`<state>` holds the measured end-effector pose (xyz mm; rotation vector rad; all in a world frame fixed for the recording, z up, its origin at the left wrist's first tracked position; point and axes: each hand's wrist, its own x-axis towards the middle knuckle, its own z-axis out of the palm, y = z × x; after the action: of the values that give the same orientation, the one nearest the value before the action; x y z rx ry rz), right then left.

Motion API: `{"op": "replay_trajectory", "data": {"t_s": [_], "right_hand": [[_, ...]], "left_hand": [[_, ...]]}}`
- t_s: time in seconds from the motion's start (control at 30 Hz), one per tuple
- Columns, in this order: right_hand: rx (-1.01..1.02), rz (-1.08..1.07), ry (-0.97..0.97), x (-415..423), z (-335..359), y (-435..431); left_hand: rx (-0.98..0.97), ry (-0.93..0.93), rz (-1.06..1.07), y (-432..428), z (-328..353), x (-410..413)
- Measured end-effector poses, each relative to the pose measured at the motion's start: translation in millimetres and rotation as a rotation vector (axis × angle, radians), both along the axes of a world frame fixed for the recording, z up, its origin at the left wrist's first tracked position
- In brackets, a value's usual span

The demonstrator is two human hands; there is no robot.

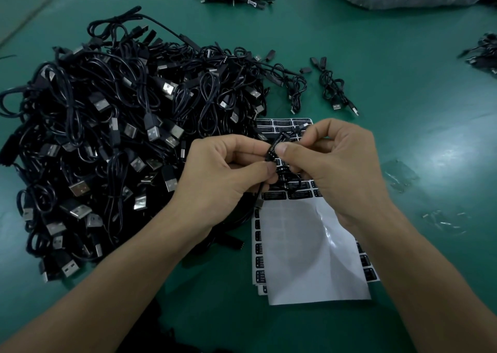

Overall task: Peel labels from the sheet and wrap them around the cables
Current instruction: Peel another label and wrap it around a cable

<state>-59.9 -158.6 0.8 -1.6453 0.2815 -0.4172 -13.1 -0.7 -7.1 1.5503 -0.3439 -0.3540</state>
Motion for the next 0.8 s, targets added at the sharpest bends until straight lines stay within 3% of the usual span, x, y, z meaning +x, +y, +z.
{"op": "replay_trajectory", "data": {"t_s": [0.8], "right_hand": [[-0.001,0.001,-0.007,-0.9,1.1,2.6]], "left_hand": [[-0.004,0.014,0.058,-1.7,2.6,-3.3]]}}
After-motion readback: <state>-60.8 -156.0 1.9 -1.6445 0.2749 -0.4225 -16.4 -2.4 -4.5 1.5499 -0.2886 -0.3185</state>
